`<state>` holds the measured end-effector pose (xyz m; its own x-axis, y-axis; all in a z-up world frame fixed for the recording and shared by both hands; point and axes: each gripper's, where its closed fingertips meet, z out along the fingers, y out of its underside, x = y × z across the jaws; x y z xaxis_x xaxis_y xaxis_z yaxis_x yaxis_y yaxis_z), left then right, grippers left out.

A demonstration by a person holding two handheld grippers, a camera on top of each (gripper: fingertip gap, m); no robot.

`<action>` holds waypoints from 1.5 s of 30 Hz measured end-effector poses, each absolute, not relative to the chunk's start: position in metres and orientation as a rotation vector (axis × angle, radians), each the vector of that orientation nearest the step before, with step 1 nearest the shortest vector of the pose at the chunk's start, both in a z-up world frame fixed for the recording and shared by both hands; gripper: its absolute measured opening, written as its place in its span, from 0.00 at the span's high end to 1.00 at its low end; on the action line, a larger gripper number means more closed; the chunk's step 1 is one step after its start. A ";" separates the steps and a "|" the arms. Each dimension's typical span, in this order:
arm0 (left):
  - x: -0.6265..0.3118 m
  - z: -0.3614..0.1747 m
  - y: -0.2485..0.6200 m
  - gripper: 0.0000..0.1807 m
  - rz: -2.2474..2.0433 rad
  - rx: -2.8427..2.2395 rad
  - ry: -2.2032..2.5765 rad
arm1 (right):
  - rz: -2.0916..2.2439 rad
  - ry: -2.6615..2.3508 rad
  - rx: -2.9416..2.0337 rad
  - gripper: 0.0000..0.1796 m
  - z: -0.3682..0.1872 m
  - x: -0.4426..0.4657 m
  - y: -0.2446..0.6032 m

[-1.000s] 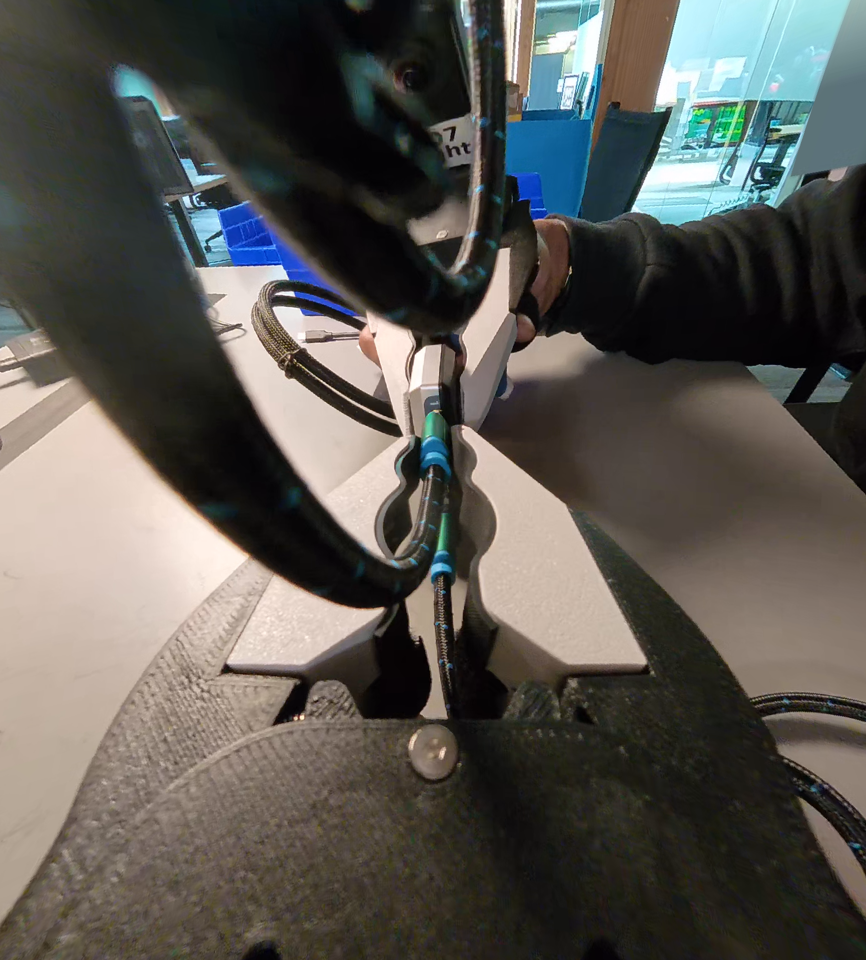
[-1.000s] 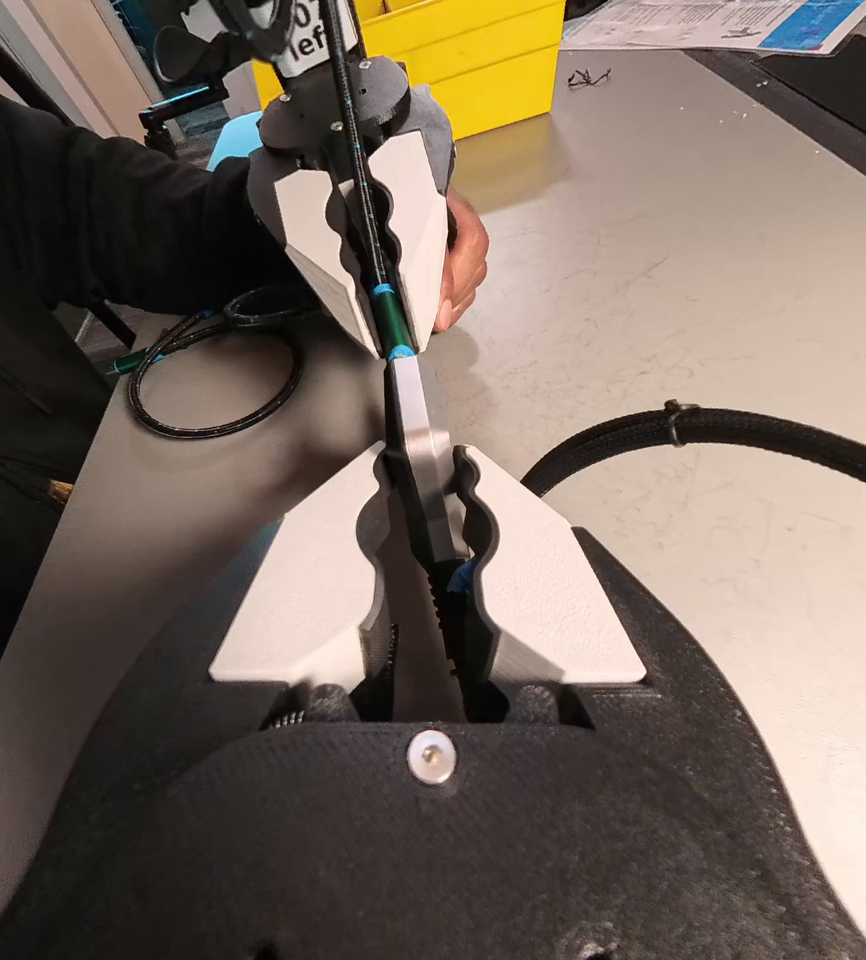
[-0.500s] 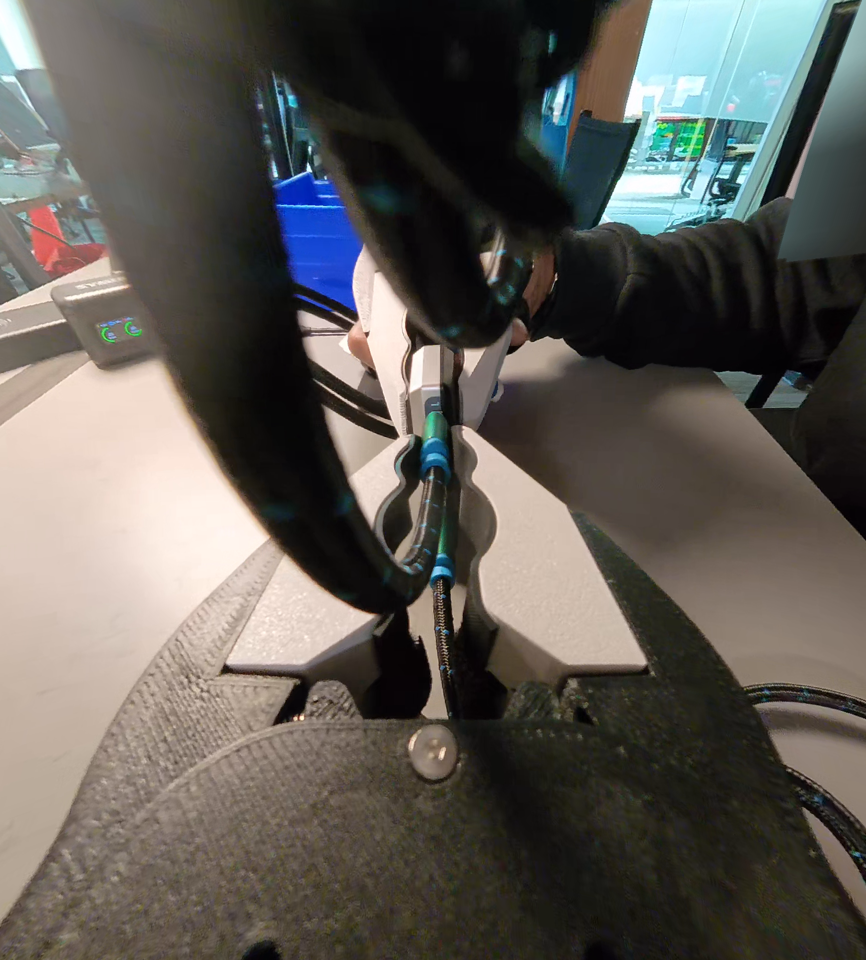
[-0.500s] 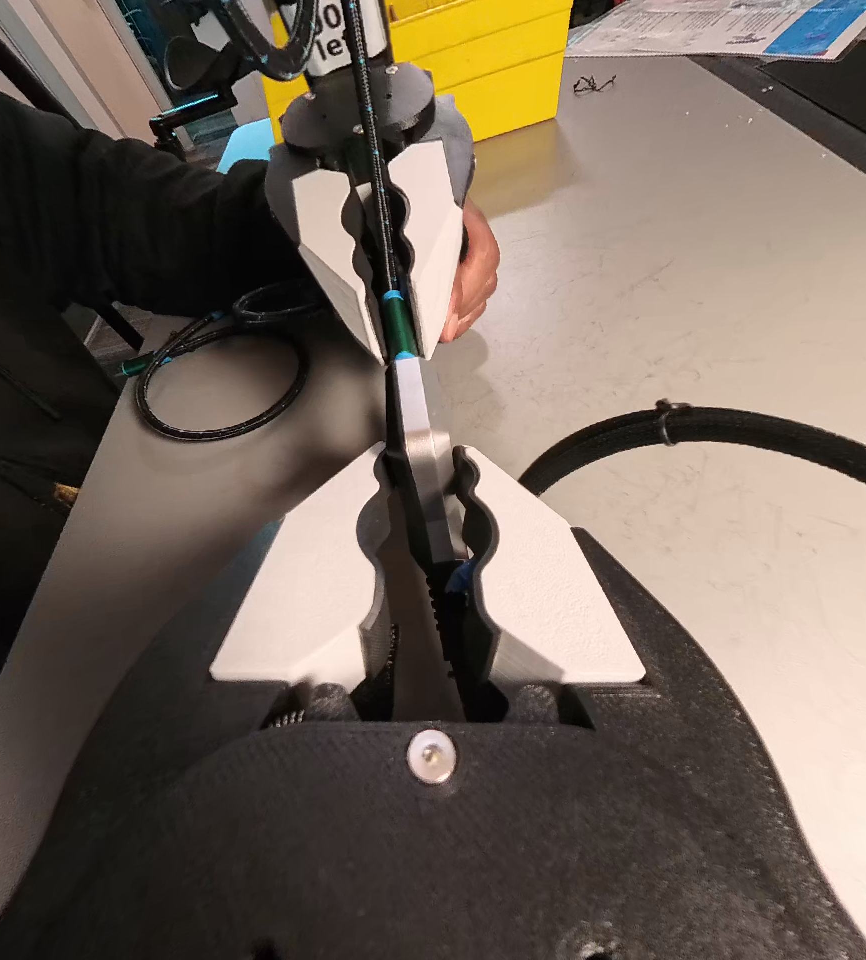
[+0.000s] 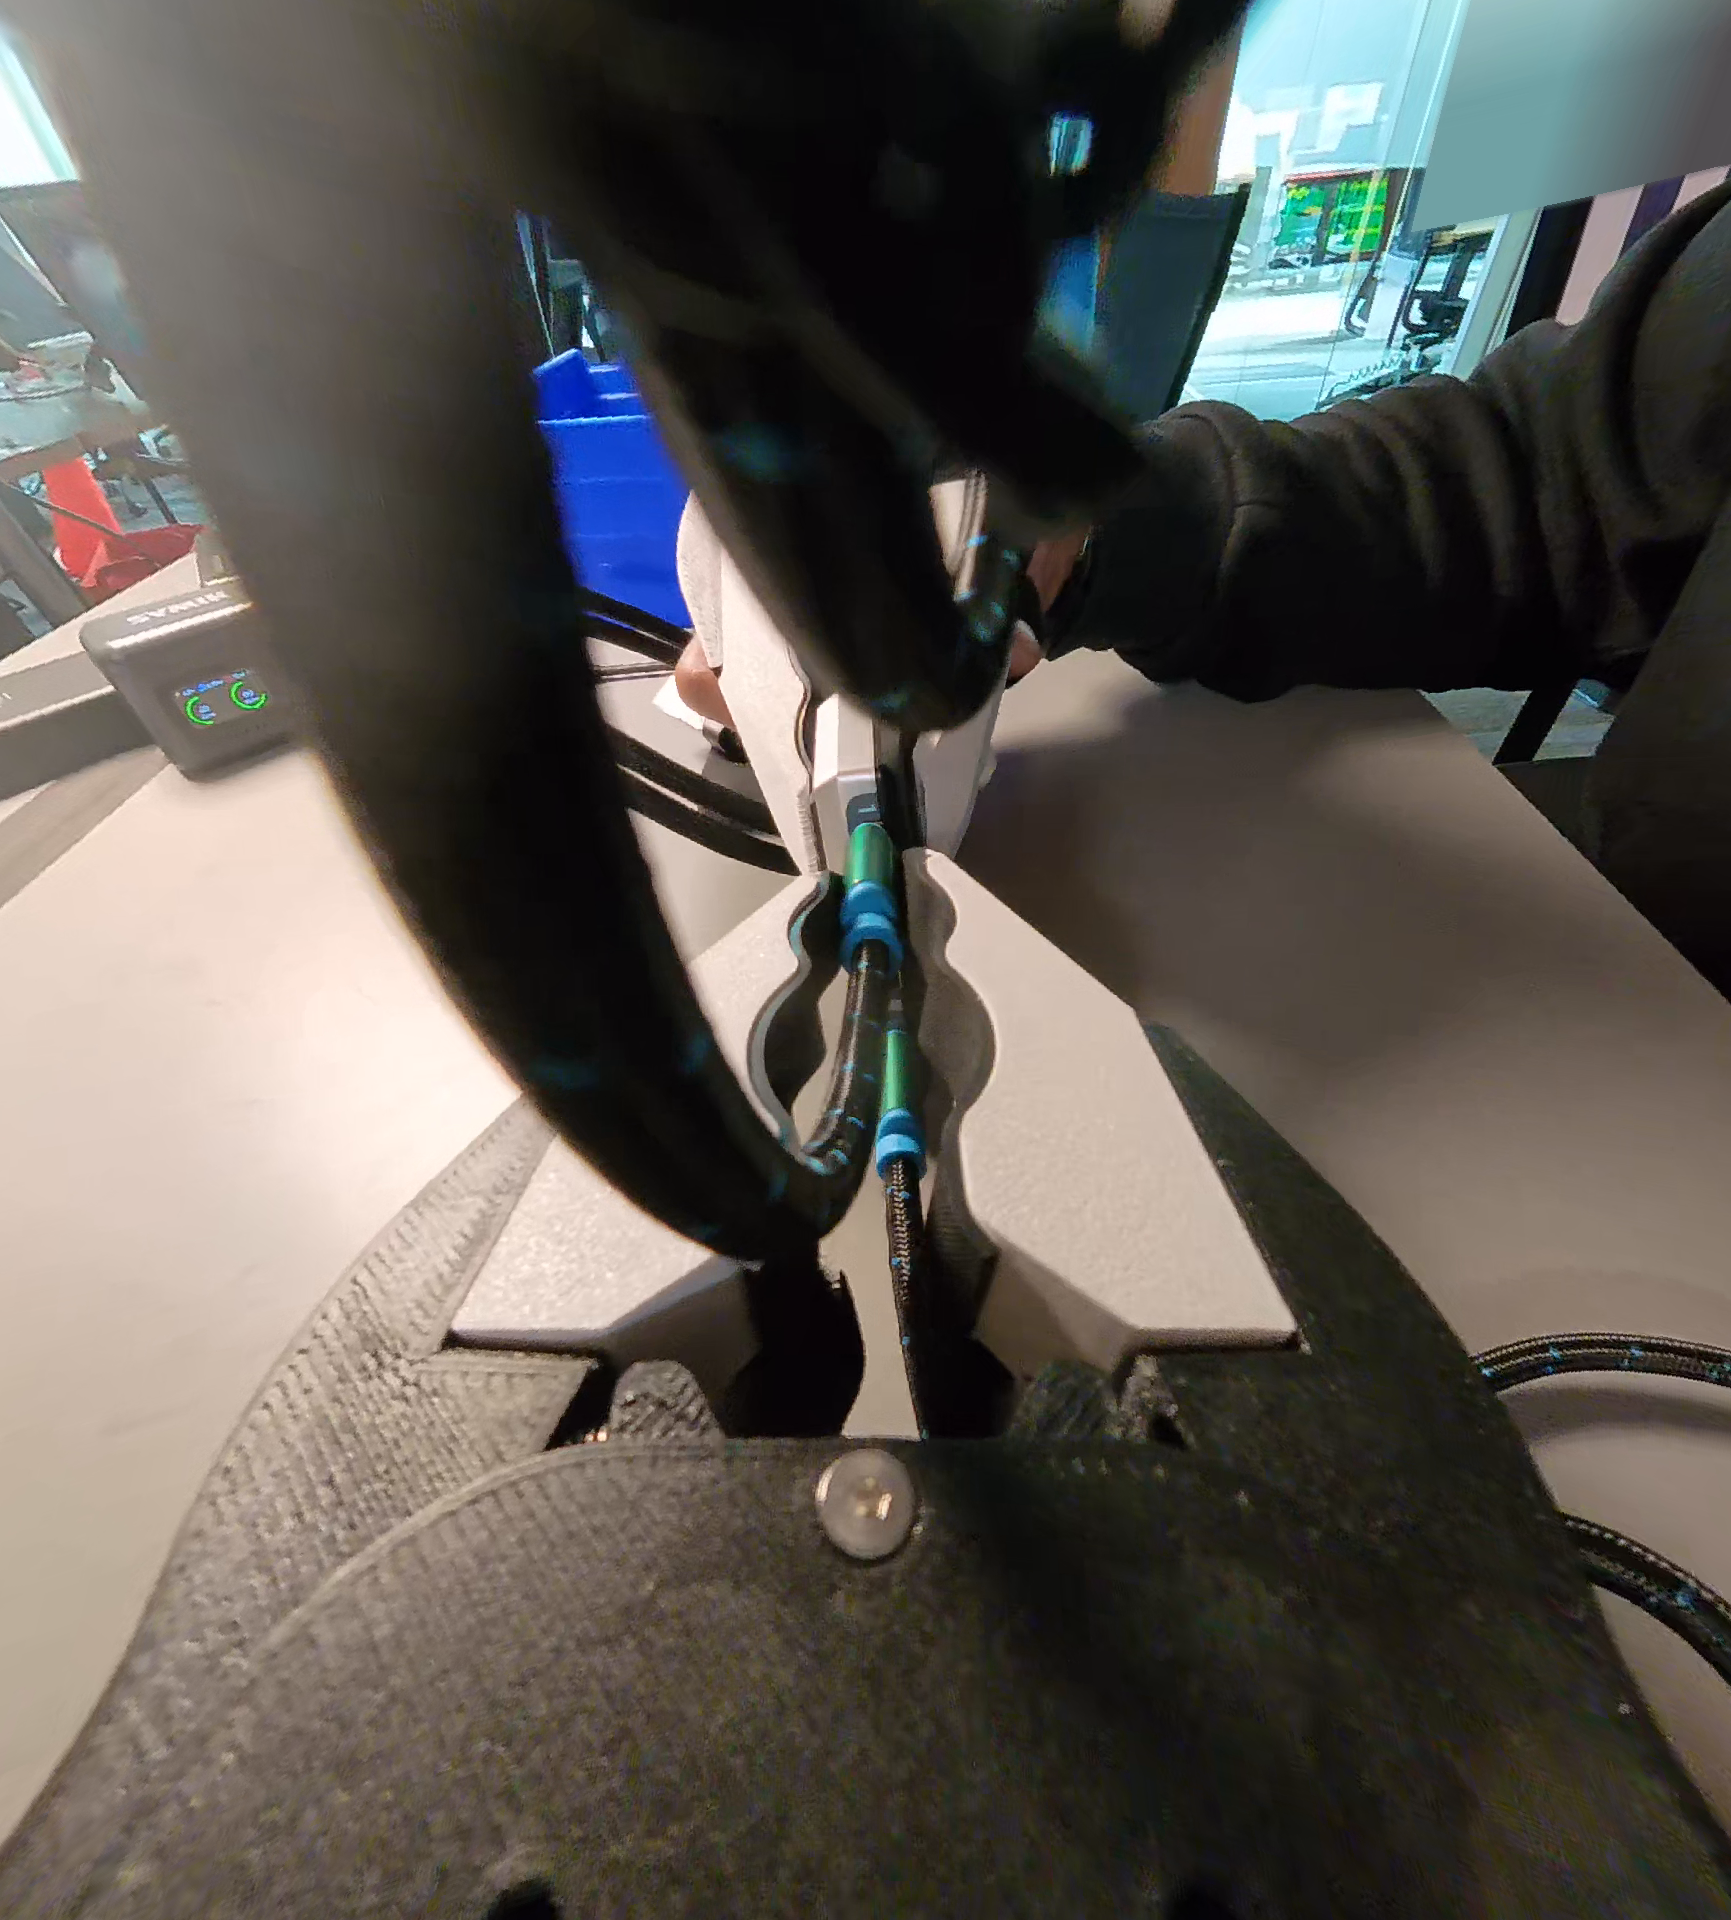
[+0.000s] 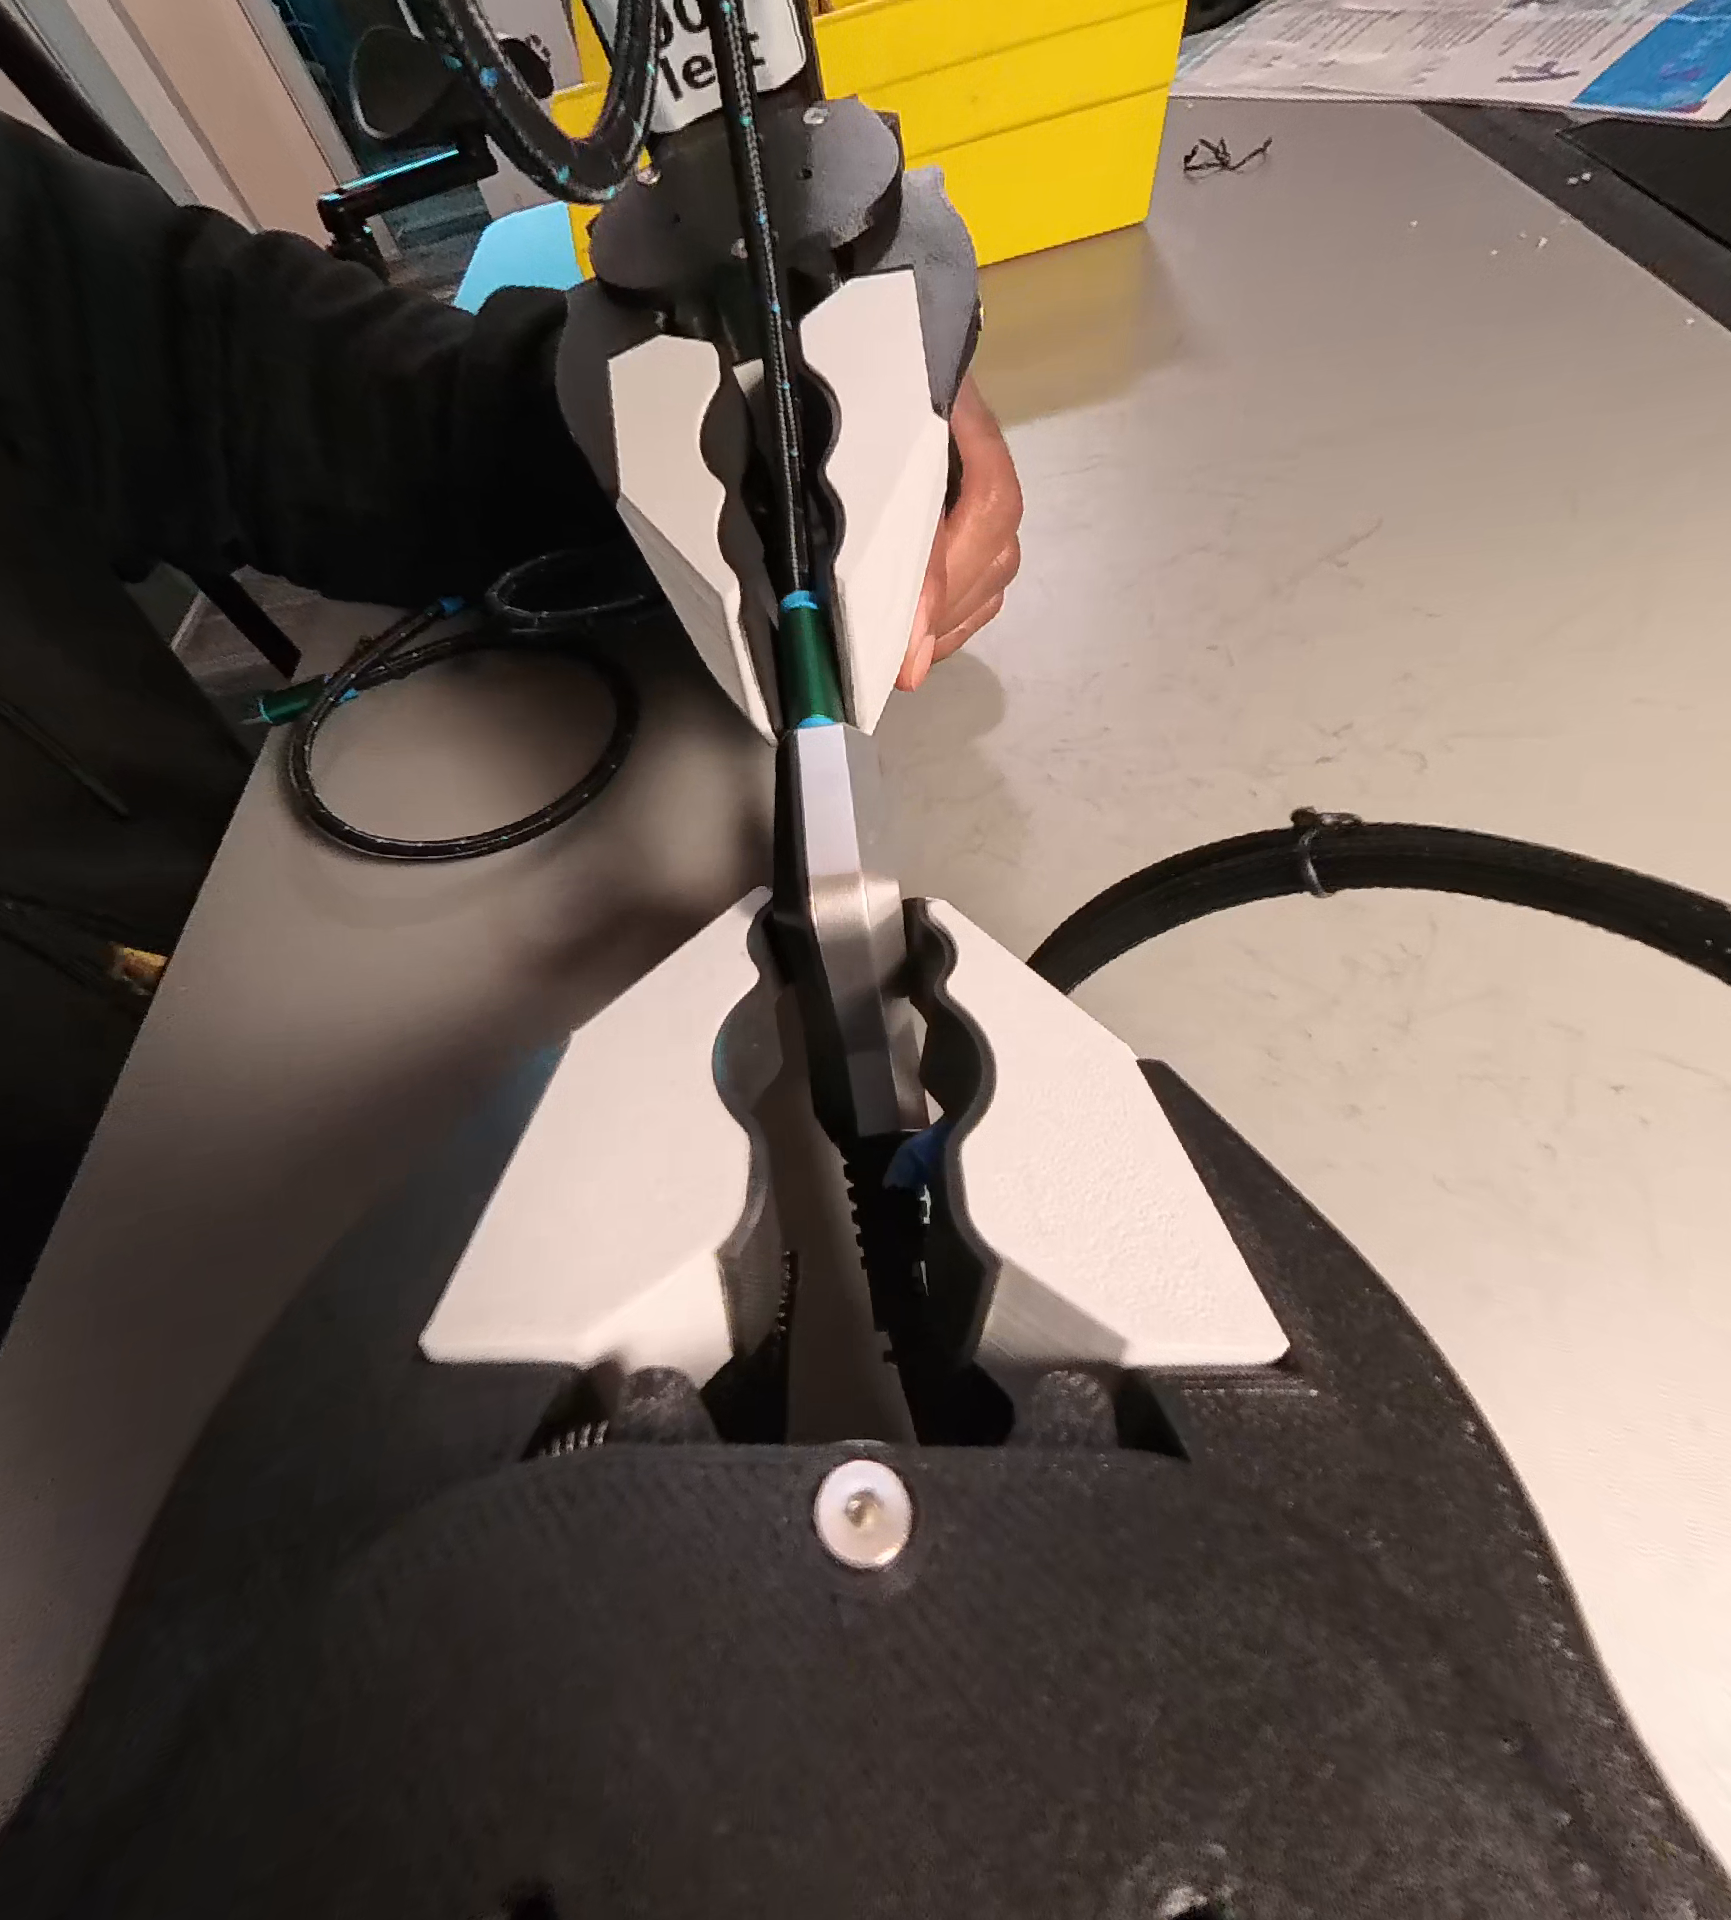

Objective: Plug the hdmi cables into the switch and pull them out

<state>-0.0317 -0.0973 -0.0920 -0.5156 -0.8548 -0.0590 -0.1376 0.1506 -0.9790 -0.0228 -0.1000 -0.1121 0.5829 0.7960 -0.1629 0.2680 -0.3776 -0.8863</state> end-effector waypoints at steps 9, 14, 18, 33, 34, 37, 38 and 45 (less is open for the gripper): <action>-0.030 -0.094 -0.102 0.90 -1.400 -0.925 1.815 | 0.772 -0.869 -1.915 0.90 -0.112 -0.027 -0.102; -0.030 -0.094 -0.101 0.90 -1.448 -0.979 1.809 | 0.760 -0.850 -1.915 0.90 -0.112 -0.026 -0.101; -0.026 -0.094 -0.093 0.91 -1.498 -1.109 1.751 | 0.740 -0.776 -1.919 0.88 -0.112 -0.022 -0.092; -0.025 -0.119 -0.037 0.90 -1.534 -1.667 1.507 | 0.233 -0.774 -1.918 0.75 -0.115 0.018 -0.069; -0.025 -0.119 -0.035 0.91 -1.544 -1.689 1.484 | 0.203 -0.818 -1.934 0.73 -0.122 0.018 -0.071; -0.024 -0.121 -0.031 0.91 -1.568 -1.745 1.433 | 0.121 -0.919 -1.952 0.65 -0.137 0.015 -0.072; -0.024 -0.120 -0.032 0.92 -1.580 -1.743 1.428 | 0.092 -0.934 -1.958 0.62 -0.141 0.015 -0.071; -0.026 -0.112 -0.041 0.95 -1.649 -1.686 1.437 | -0.093 -1.004 -1.950 0.39 -0.155 0.009 -0.060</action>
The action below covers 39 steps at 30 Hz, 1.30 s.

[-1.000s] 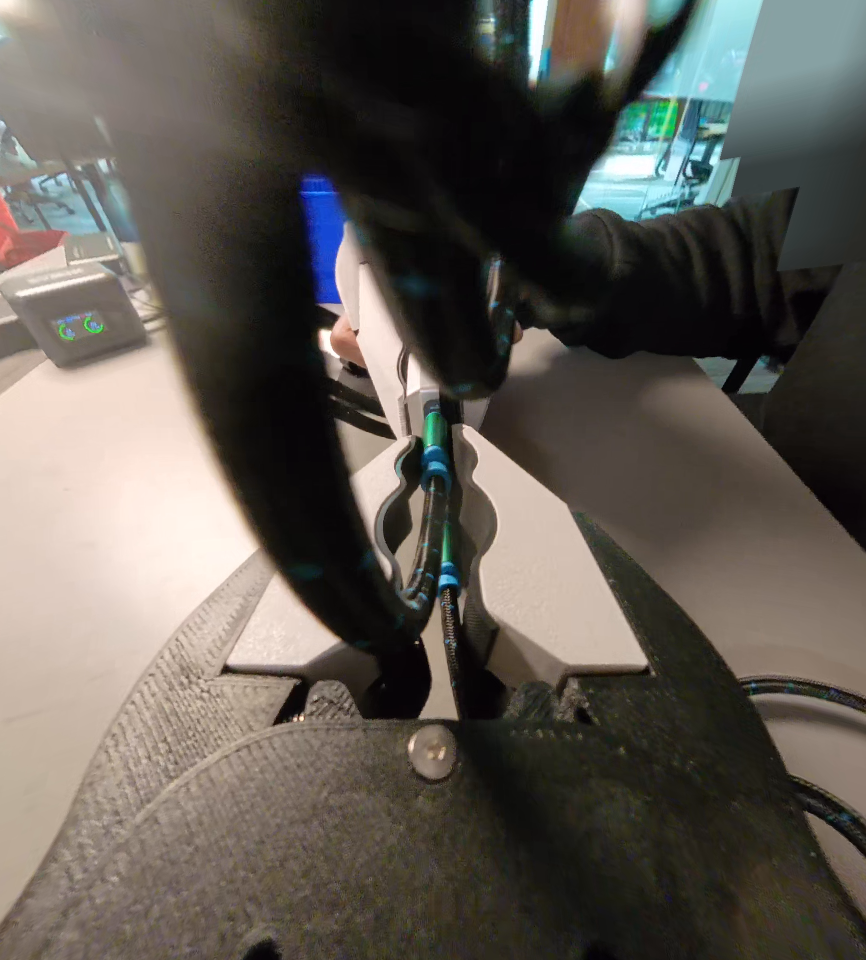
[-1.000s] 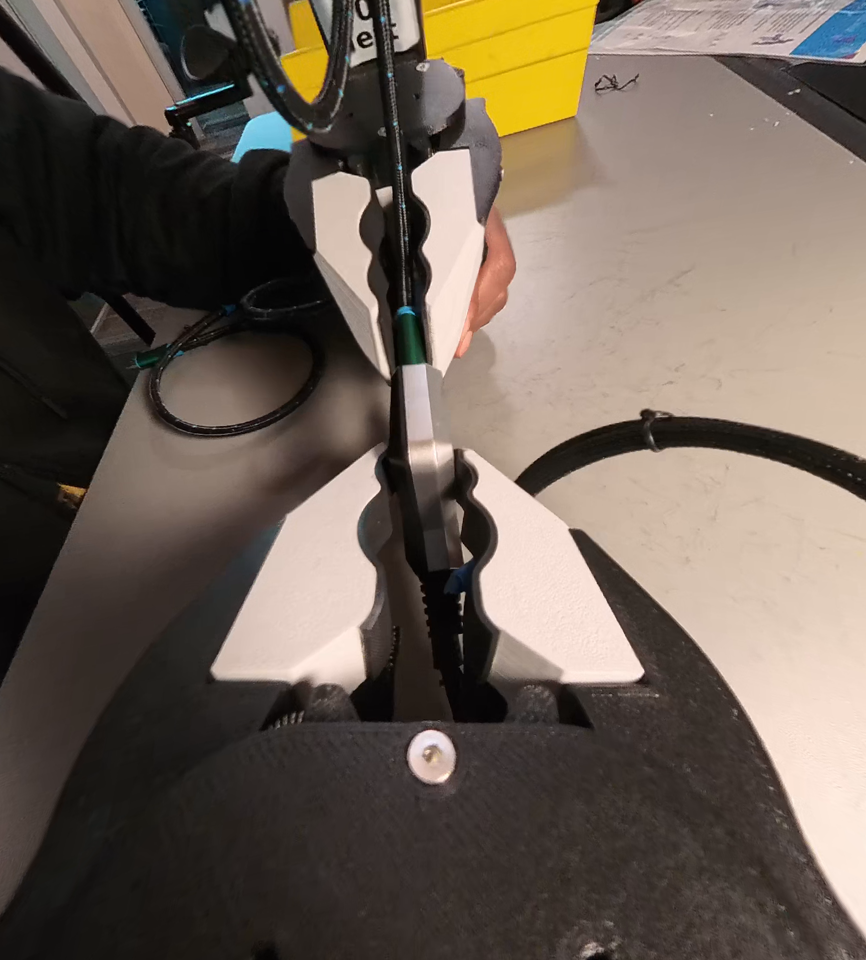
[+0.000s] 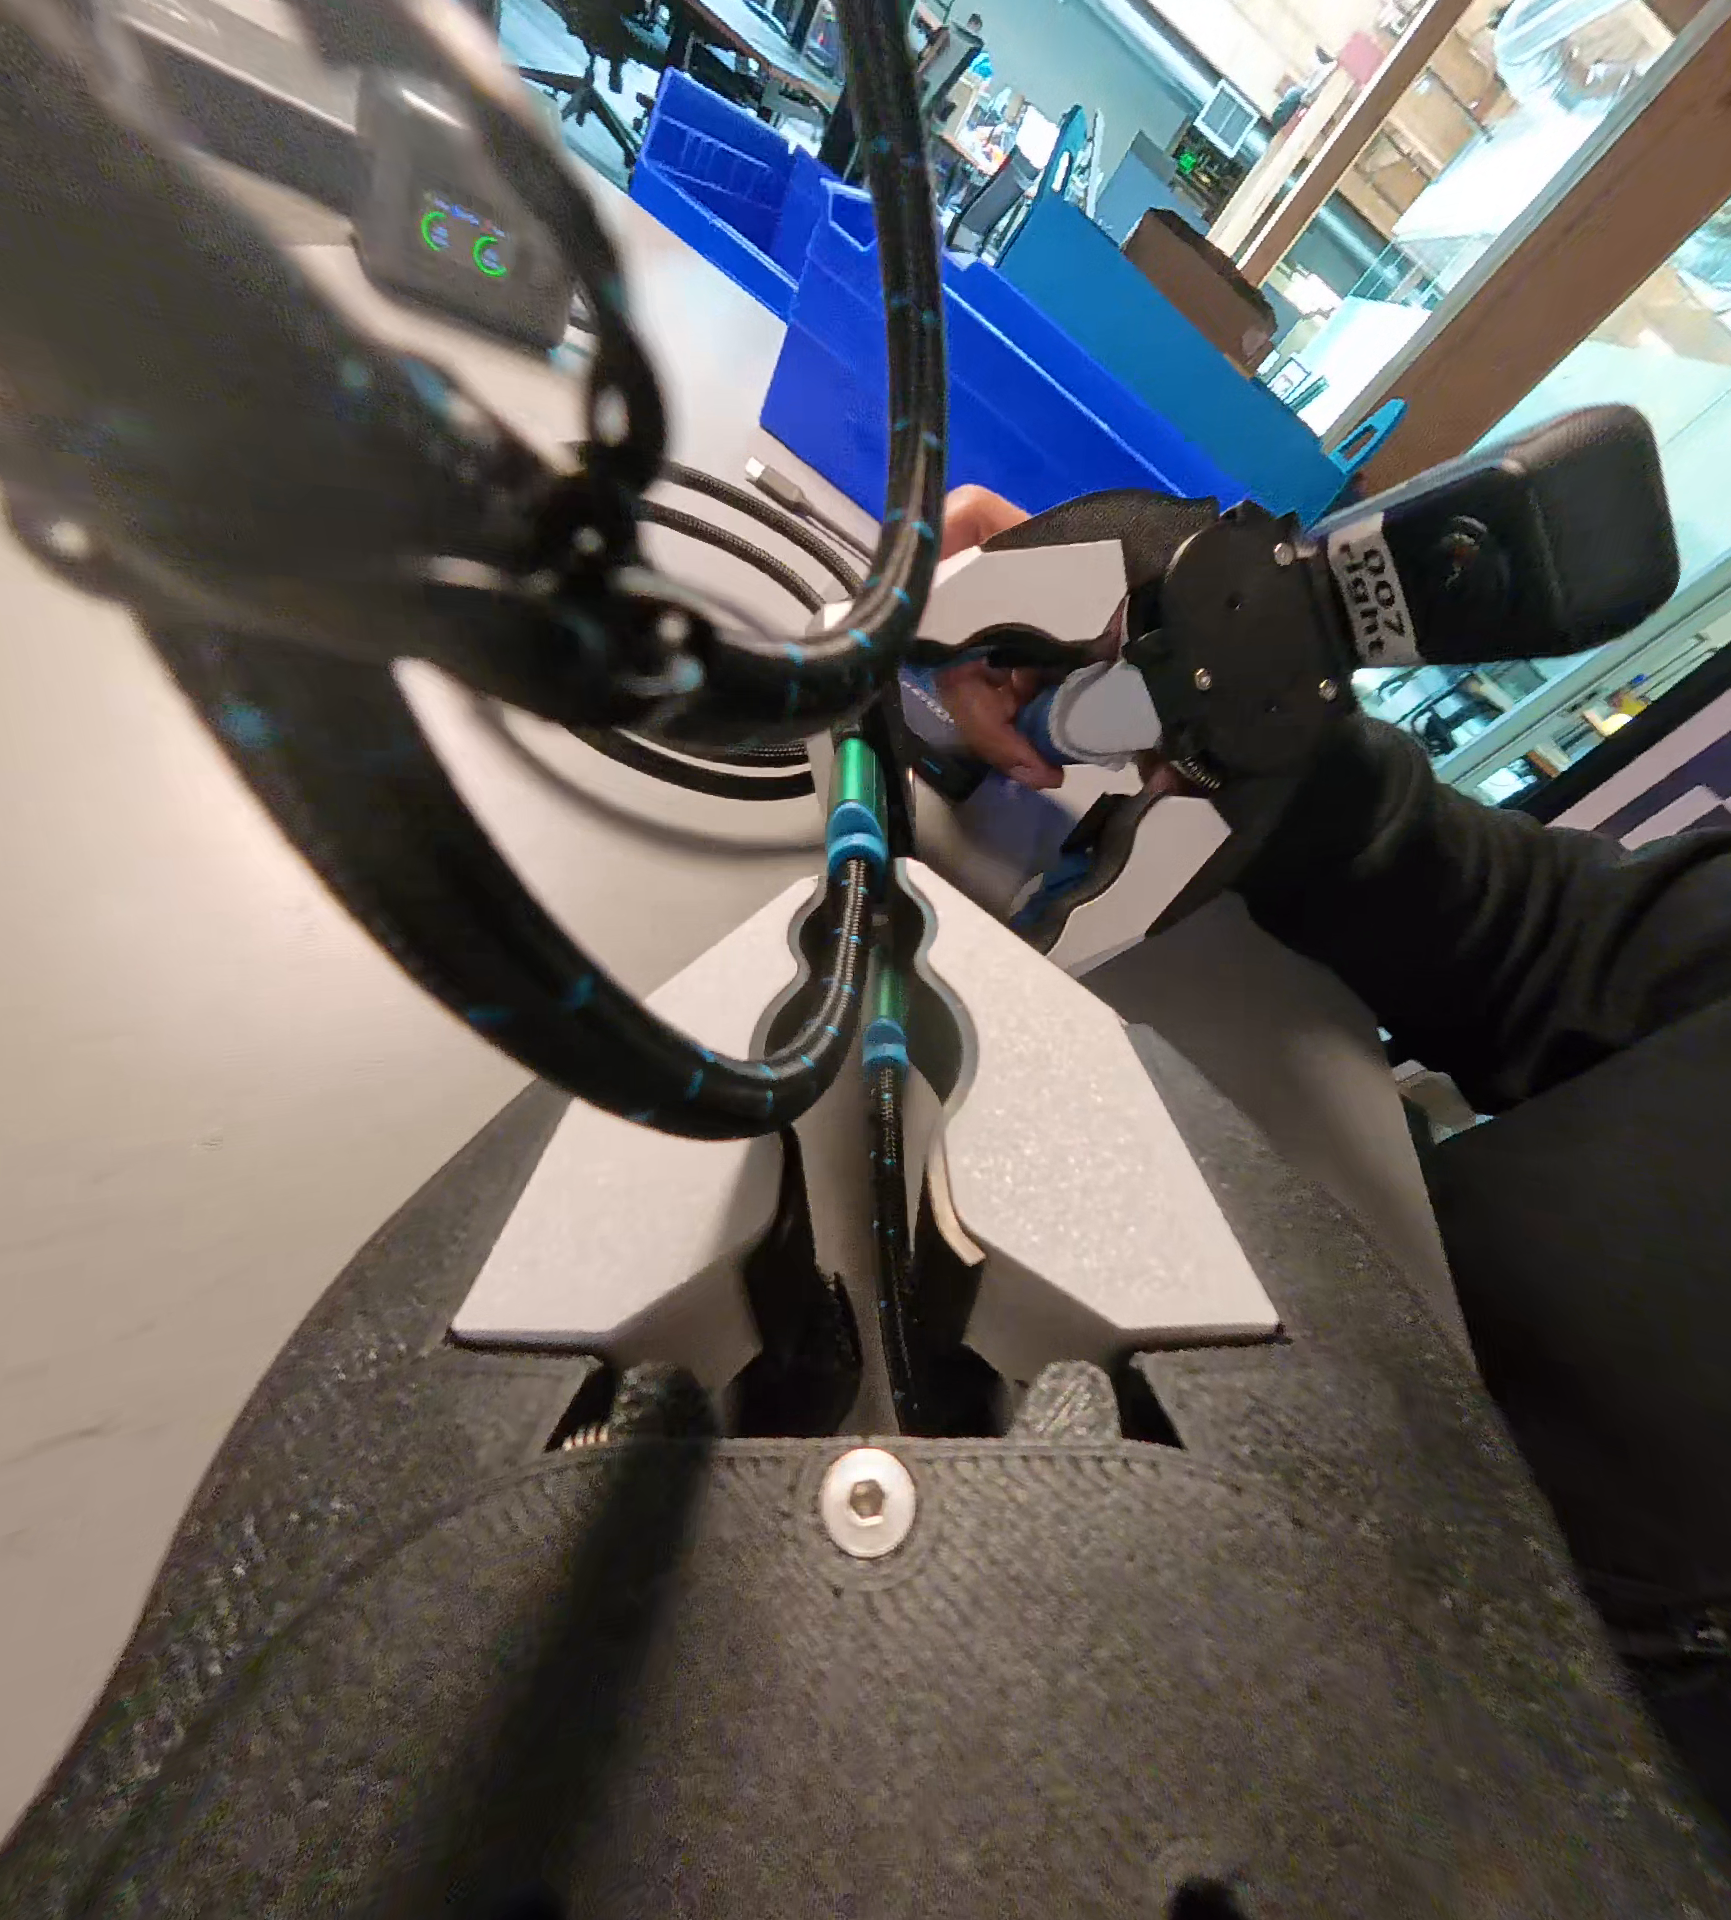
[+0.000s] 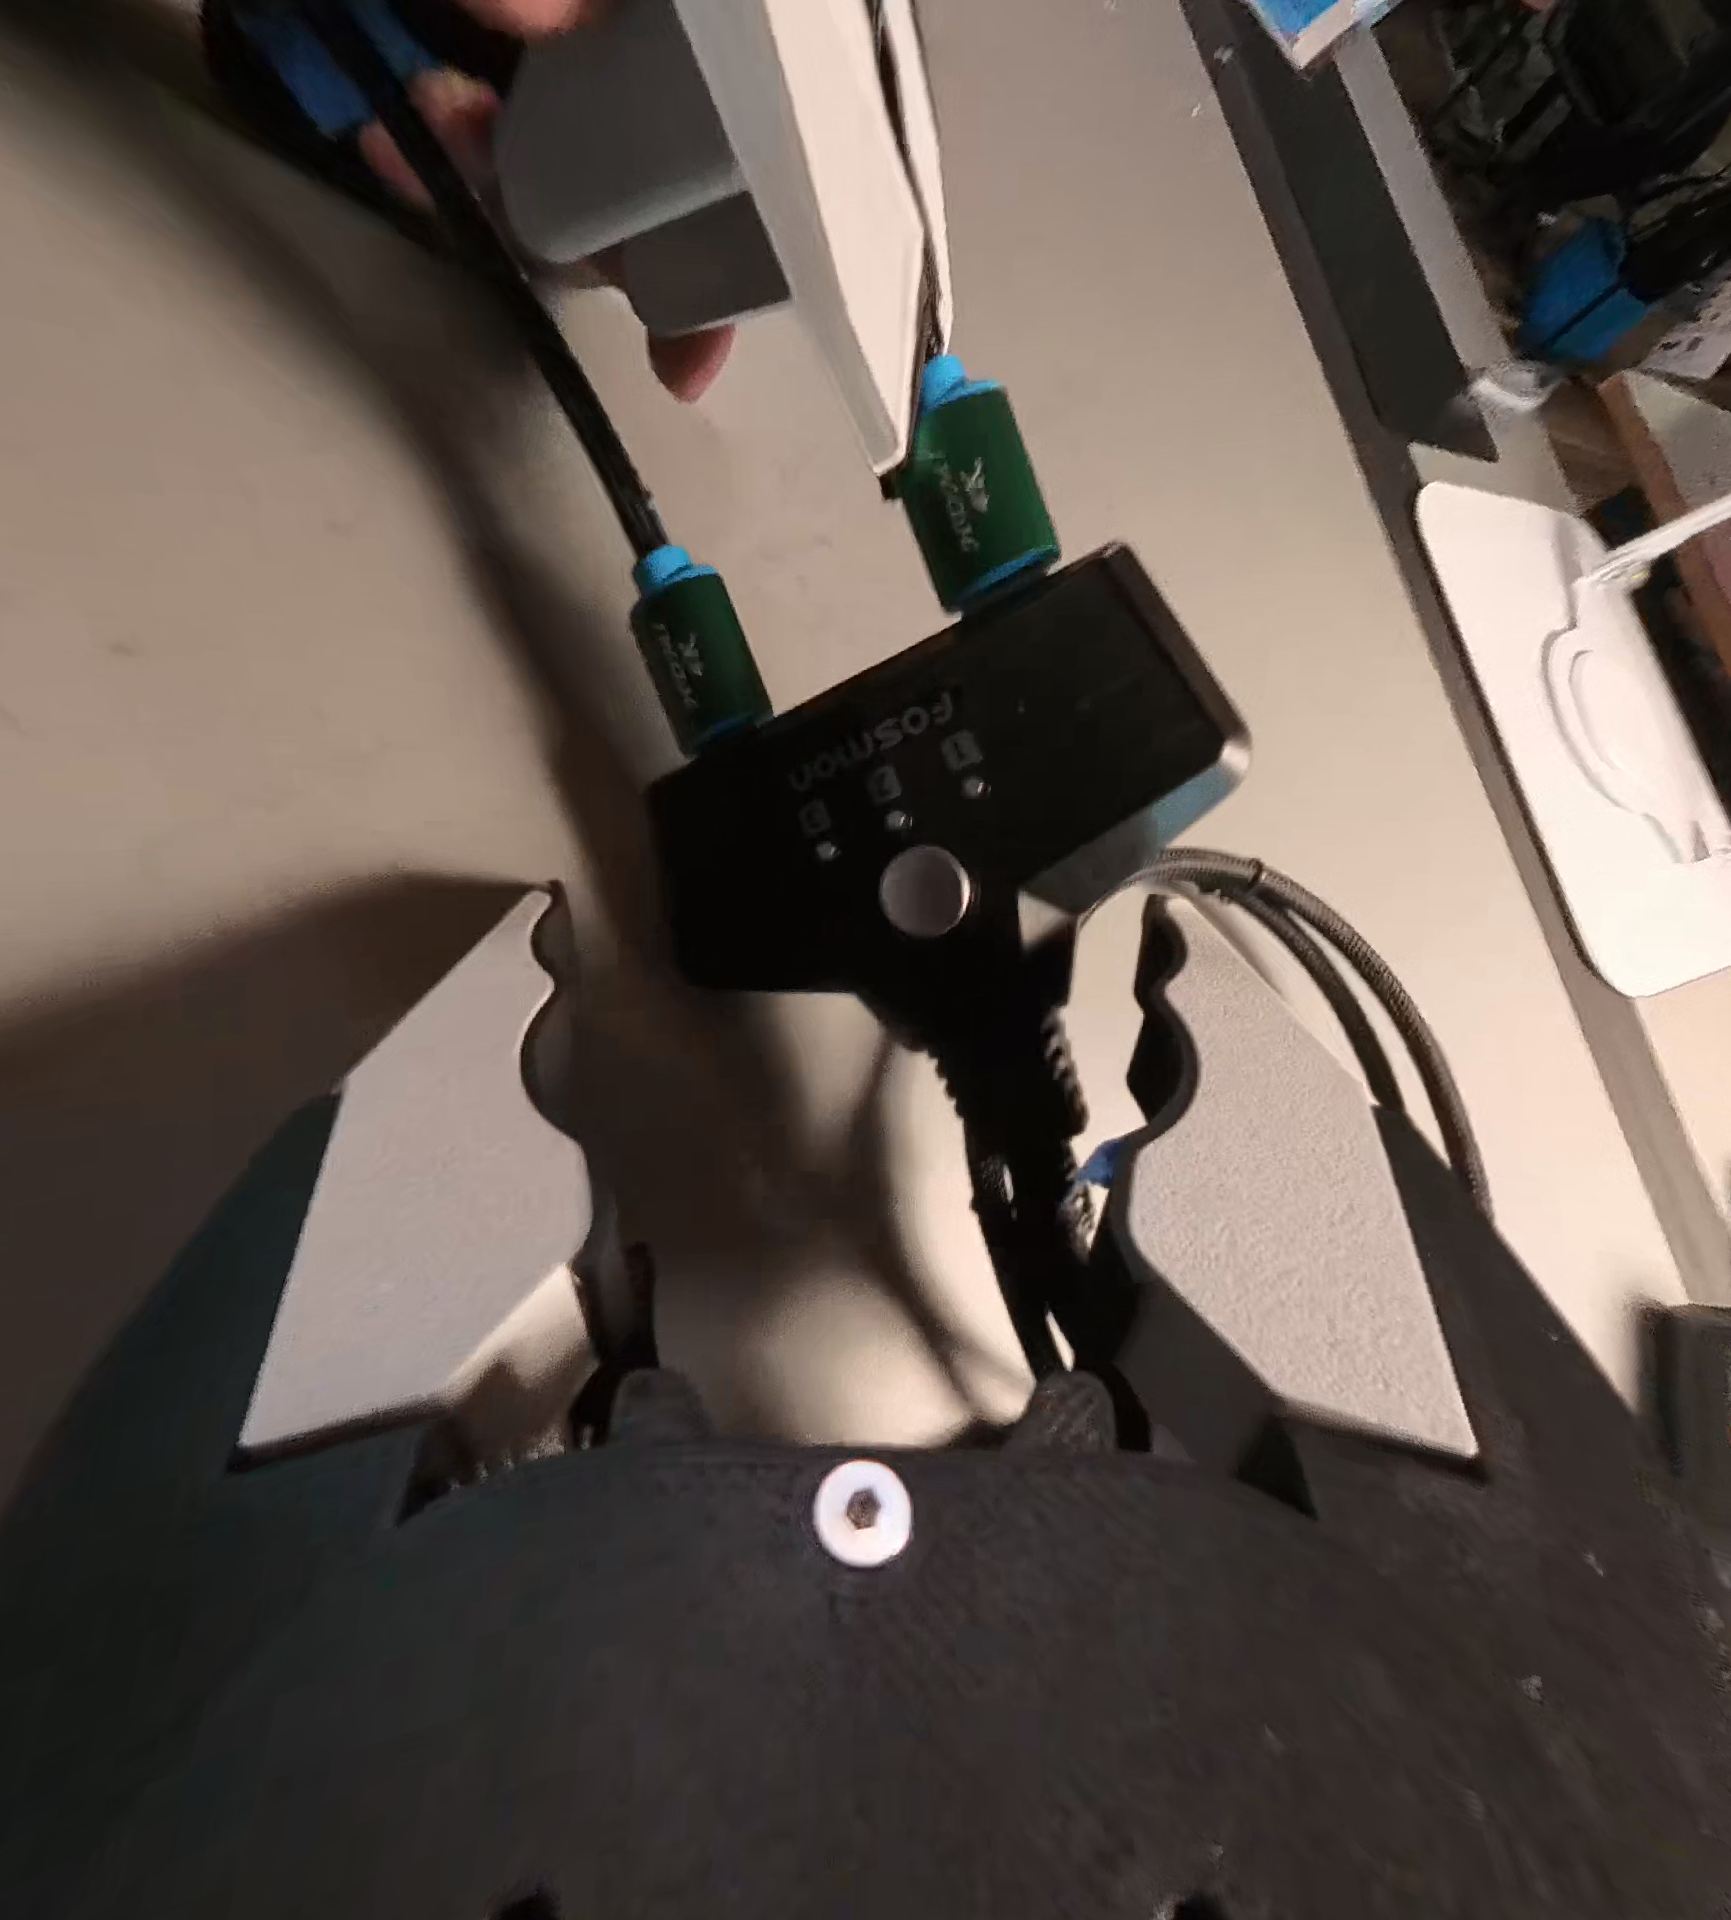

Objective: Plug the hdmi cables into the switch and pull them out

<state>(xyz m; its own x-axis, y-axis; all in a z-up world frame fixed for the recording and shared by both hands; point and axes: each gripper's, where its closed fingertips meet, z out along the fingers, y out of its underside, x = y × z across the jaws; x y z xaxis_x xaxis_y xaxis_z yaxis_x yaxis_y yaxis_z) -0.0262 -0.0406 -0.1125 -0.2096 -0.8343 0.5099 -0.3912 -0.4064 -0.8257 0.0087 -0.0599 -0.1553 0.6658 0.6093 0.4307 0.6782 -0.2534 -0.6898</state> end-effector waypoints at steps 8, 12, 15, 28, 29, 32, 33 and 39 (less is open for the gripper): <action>-0.019 -0.098 -0.051 0.95 -1.948 -1.793 1.203 | -0.404 -1.018 -1.823 0.36 -0.140 0.020 -0.045; -0.019 -0.087 -0.055 0.95 -2.099 -1.783 1.094 | -0.517 -1.022 -1.796 0.35 -0.136 0.025 -0.042; -0.018 -0.086 -0.056 0.95 -2.056 -1.765 1.118 | -0.574 -1.040 -1.783 0.38 -0.135 0.027 -0.041; -0.053 -0.051 -0.011 0.82 -1.599 -1.698 1.206 | -0.820 -1.088 -1.686 0.41 -0.116 0.045 -0.041; -0.058 -0.049 -0.007 0.82 -1.571 -1.696 1.217 | -0.842 -1.086 -1.678 0.42 -0.112 0.048 -0.041; -0.073 -0.031 0.009 0.81 -1.505 -1.632 1.195 | -0.902 -1.061 -1.667 0.42 -0.101 0.059 -0.043; -0.078 -0.026 0.017 0.81 -1.457 -1.602 1.177 | -0.921 -1.045 -1.664 0.42 -0.096 0.063 -0.043; -0.115 0.005 0.074 0.82 -1.226 -1.446 0.979 | -1.031 -0.915 -1.661 0.42 -0.060 0.096 -0.054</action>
